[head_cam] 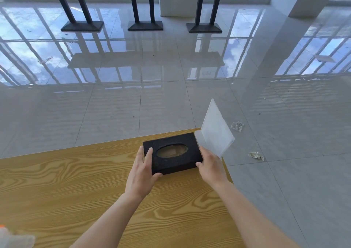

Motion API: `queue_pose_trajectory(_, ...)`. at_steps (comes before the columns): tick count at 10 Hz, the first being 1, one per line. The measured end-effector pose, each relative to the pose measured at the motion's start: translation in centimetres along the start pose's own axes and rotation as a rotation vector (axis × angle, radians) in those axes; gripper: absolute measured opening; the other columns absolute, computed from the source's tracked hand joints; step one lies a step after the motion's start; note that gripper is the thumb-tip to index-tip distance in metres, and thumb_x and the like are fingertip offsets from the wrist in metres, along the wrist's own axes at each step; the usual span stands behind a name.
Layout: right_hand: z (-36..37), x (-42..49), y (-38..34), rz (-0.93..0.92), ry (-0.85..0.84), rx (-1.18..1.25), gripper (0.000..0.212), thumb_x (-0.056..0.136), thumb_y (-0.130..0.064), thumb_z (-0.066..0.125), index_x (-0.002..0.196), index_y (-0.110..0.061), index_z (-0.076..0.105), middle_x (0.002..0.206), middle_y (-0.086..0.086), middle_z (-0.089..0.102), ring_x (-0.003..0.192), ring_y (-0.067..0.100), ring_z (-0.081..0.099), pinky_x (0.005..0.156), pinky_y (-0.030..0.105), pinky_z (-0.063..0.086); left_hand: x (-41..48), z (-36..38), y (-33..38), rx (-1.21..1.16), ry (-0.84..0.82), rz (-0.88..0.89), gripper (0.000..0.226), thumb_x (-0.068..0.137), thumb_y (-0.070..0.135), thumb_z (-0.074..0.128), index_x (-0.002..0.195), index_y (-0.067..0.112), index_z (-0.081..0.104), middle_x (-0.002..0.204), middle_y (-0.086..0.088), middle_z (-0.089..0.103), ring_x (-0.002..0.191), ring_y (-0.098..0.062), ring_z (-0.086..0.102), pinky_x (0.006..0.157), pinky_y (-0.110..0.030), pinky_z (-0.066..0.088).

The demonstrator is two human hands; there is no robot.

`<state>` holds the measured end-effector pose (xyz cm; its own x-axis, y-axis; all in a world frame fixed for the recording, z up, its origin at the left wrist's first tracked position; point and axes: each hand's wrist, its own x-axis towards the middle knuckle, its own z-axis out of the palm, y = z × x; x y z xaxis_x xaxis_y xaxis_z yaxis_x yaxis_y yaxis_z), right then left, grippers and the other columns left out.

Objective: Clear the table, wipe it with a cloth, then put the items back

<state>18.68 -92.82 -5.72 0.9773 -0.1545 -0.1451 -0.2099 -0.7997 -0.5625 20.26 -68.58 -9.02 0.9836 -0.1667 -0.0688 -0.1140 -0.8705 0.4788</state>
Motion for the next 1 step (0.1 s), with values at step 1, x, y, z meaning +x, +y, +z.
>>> queue_pose_trajectory(1, -0.18, -0.89, 0.58, 0.006, 0.063, 0.013, 0.031, 0.090, 0.007, 0.057, 0.120, -0.002, 0.056, 0.091, -0.001, 0.055, 0.084, 0.018, 0.052, 0.075, 0.027, 0.044, -0.32, -0.54, -0.06, 0.011, 0.005, 0.001, 0.099, 0.084, 0.040, 0.077, 0.157, 0.022, 0.014, 0.166, -0.008, 0.003, 0.153, -0.024, 0.009, 0.112, -0.035, 0.038)
